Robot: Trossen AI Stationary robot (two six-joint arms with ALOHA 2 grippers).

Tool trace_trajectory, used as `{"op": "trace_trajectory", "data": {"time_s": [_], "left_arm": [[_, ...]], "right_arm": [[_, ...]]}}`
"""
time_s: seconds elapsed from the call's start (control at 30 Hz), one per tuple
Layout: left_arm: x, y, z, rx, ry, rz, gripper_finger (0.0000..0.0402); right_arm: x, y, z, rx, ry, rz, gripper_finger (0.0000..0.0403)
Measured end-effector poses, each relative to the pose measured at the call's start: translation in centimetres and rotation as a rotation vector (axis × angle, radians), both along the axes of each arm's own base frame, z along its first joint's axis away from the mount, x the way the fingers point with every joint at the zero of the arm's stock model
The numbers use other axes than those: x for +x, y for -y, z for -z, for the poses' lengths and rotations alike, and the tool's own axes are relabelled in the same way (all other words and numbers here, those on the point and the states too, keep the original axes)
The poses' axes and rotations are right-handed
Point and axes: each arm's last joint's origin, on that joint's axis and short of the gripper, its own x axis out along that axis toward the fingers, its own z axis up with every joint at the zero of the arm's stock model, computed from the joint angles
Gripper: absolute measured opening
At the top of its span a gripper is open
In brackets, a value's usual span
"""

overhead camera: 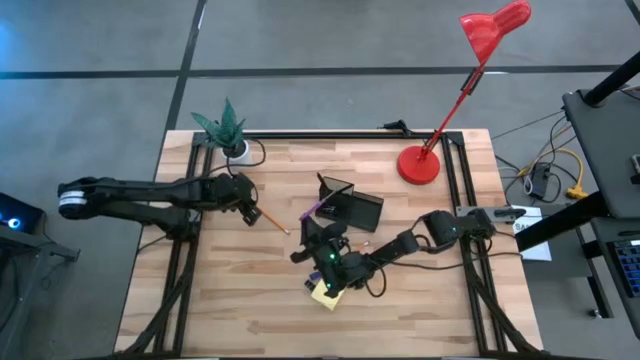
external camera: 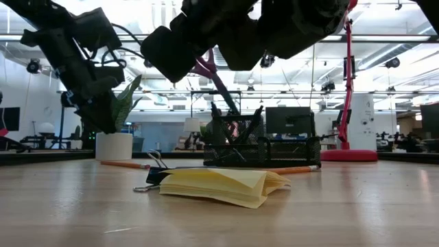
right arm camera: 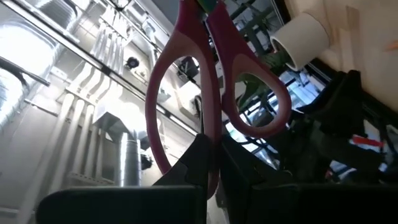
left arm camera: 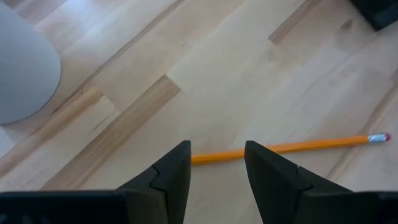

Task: Pick and place office supplies into organizer
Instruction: Put the purple scissors into the black desk organizer

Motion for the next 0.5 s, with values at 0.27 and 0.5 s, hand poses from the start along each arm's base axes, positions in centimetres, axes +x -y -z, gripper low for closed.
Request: {"op": "trace_trajectory", "data": {"time_s": [0.27, 0.5], "left_arm": [[1.1, -0.2, 0.1, 0.006, 0.03, 0.0, 0.0136], [2.3, -0.5, -0.5, 0.026, 0.136, -0.002, 0.0136]], "right_arm": [[-0.2, 0.6, 0.9, 0.046, 0.089, 0.002, 0.0013], [-0.3, 2.4, 0.6, 0.116, 0.183, 0.086, 0.0013]]}}
